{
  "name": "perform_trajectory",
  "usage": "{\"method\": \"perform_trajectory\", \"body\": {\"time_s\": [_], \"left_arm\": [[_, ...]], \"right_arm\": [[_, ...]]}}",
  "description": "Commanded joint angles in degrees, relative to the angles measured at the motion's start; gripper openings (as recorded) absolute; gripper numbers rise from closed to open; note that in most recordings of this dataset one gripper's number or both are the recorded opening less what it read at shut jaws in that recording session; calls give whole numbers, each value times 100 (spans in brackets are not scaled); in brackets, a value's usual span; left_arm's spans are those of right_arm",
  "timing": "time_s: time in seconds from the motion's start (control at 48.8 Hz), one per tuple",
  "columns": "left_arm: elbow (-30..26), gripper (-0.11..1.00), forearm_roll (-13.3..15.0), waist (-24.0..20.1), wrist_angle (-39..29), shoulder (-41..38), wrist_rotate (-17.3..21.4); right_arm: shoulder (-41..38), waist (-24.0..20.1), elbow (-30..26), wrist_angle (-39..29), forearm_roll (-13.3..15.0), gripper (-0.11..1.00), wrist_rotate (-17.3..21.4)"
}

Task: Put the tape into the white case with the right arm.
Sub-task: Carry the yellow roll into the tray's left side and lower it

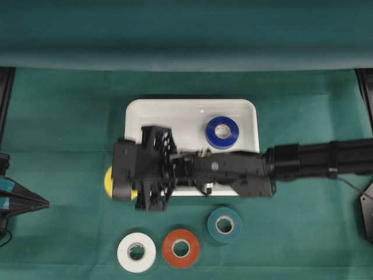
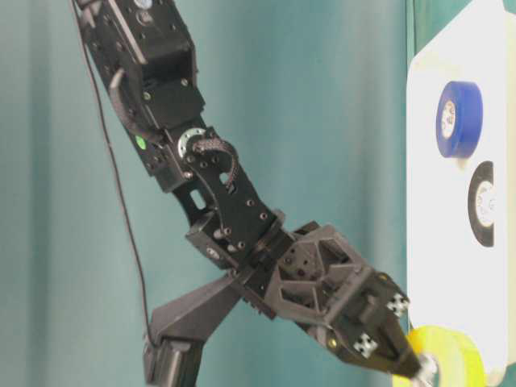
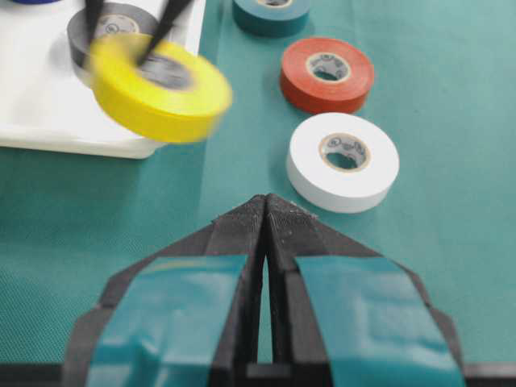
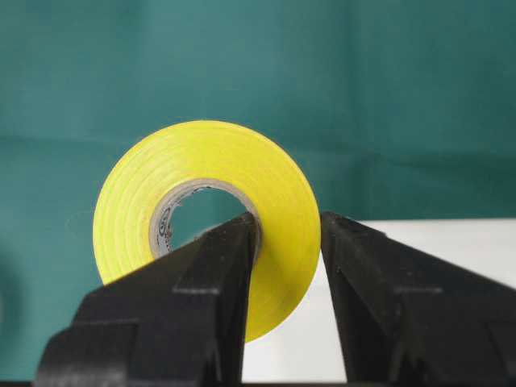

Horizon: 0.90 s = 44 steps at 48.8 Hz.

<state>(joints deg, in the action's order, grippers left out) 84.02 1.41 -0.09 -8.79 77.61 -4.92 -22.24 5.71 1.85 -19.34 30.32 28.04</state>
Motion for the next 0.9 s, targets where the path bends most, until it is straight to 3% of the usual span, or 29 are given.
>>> {"method": "perform_trajectory", "body": {"time_s": [0.0, 0.369, 0.697, 0.881], "left_arm": [[-70, 0, 9, -18, 53, -53, -9], [-70, 0, 9, -9, 53, -53, -9], [-70, 0, 18, -9, 53, -53, -9], [-70, 0, 9, -9, 53, -53, -9]], "right_arm": [[290, 211, -70, 149, 70, 1, 18], [281, 853, -62, 422, 114, 1, 9], [325, 853, 26, 378, 123, 1, 9], [571, 896, 431, 290, 123, 1, 44]]}}
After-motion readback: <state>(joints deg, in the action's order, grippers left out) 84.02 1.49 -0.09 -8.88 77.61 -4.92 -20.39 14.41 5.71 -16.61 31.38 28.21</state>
